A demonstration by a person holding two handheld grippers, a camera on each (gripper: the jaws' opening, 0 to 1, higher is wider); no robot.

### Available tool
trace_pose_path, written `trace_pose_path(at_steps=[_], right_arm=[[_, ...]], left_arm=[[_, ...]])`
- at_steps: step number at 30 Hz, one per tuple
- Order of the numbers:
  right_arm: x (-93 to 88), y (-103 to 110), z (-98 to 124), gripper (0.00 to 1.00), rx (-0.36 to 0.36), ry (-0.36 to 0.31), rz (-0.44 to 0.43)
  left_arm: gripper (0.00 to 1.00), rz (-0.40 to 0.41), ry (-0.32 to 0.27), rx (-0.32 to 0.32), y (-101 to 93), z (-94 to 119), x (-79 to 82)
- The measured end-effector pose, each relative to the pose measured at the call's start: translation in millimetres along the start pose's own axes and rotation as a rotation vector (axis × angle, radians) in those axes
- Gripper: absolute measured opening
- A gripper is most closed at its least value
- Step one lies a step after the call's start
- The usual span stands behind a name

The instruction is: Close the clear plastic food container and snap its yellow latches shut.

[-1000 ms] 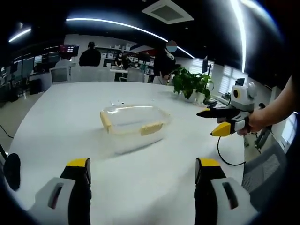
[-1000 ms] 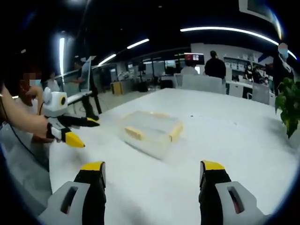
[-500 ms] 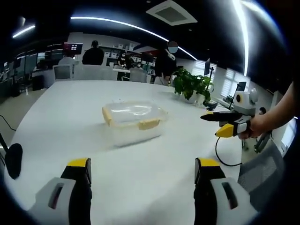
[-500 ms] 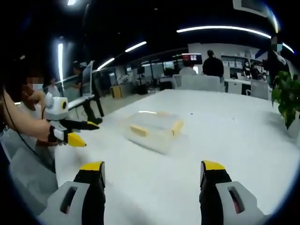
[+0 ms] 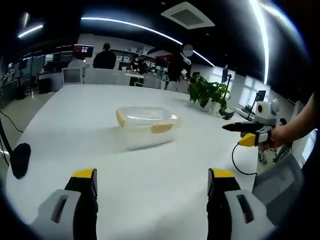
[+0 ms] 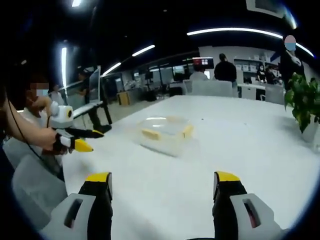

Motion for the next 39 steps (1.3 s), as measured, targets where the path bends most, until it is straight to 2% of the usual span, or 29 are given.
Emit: trace_pose_path(at_steps=[4,10,20,30,39], right_arm=[[-4.1,2,6,0.82,-0.007,-0.012,-0.015],[-11.3,6,18,0.83,-0.007,-0.01,-0.027],[-20.2,-3,40,0.83,-0.046,-0.016,-0.063],[-24.8,-5,51,0.83,-0.04,-0.011,-0.068],[-31.4,-1,77,0.83,-0.042,-0.018,-0.071]], left_arm=[[0.91,0.042,-0.019,-0.003,-1.0,4,-1.9],[0.9,0.038,-0.013,-0.019,-10.4,8,-9.2],[0.88,0.049,-0.005,-0.034,-19.1,18,-20.8],[0.87,0.061,0.0,-0.033,-27.4,27,-28.1],[0.86,0.065,0.008,-0.05,-36.7,30,-35.2]])
Point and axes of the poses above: the point that each gripper's makers call its tool centre point, and the gripper's own axes: z roughly backward along the fingers, y roughly to its left, x roughly out of its top, the point moved 10 cm from there along z, roughly backward along the fingers, and after that the axes turned 7 degrees about y, right-handed, at the moved point
